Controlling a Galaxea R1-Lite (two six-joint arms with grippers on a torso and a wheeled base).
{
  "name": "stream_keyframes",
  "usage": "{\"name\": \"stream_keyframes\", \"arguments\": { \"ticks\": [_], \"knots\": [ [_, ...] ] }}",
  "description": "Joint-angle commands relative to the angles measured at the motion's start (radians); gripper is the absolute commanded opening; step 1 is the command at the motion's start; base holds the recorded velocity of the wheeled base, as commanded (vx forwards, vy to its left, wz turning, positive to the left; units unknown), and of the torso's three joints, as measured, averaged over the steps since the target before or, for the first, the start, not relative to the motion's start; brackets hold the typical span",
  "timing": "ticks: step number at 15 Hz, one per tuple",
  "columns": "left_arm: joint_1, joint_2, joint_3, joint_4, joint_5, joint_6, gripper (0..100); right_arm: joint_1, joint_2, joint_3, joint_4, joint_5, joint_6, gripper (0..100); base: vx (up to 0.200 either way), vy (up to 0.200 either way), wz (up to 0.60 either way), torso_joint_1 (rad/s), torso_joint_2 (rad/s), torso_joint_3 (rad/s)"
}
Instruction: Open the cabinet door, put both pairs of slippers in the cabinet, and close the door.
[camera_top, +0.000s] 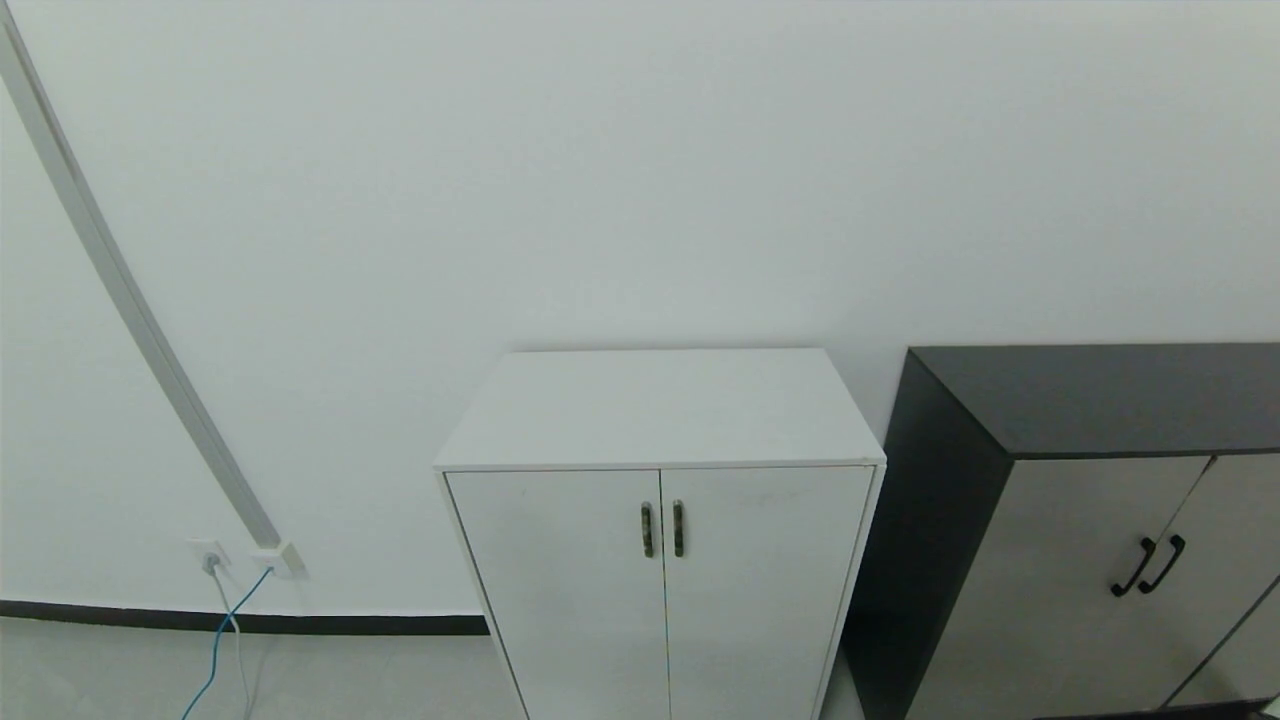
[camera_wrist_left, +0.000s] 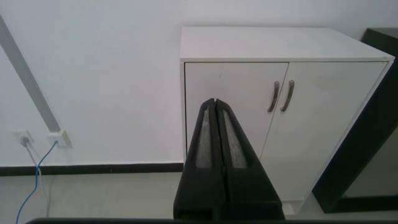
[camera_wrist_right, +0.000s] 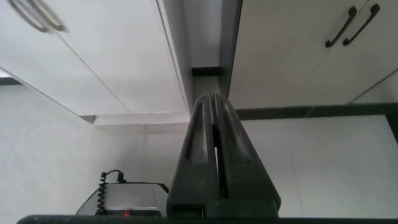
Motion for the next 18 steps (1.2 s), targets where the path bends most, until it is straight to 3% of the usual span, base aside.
{"name": "stream_keyframes", "arguments": {
  "ticks": [1, 4, 10, 14, 16, 18],
  "knots": [
    [0.000, 0.000, 0.000, 0.000, 0.001, -0.001, 0, 0.003, -0.210, -0.007, 0.105, 0.057, -0.022, 0, 0.000, 0.000, 0.00, 0.000, 0.00, 0.000],
    [0.000, 0.000, 0.000, 0.000, 0.001, -0.001, 0, 0.006, -0.356, -0.007, 0.221, 0.162, -0.032, 0, 0.000, 0.000, 0.00, 0.000, 0.00, 0.000],
    [0.000, 0.000, 0.000, 0.000, 0.001, -0.001, 0, -0.004, -0.400, 0.002, 0.277, 0.134, -0.093, 0, 0.000, 0.000, 0.00, 0.000, 0.00, 0.000],
    [0.000, 0.000, 0.000, 0.000, 0.002, -0.001, 0, -0.053, -0.413, 0.002, 0.277, 0.131, -0.104, 0, 0.000, 0.000, 0.00, 0.000, 0.00, 0.000],
    [0.000, 0.000, 0.000, 0.000, 0.002, -0.001, 0, -0.145, -0.437, 0.002, 0.277, 0.131, -0.105, 0, 0.000, 0.000, 0.00, 0.000, 0.00, 0.000],
    [0.000, 0.000, 0.000, 0.000, 0.002, -0.001, 0, -0.147, -0.508, 0.002, 0.278, 0.131, -0.105, 0, 0.000, 0.000, 0.00, 0.000, 0.00, 0.000]
  ]
}}
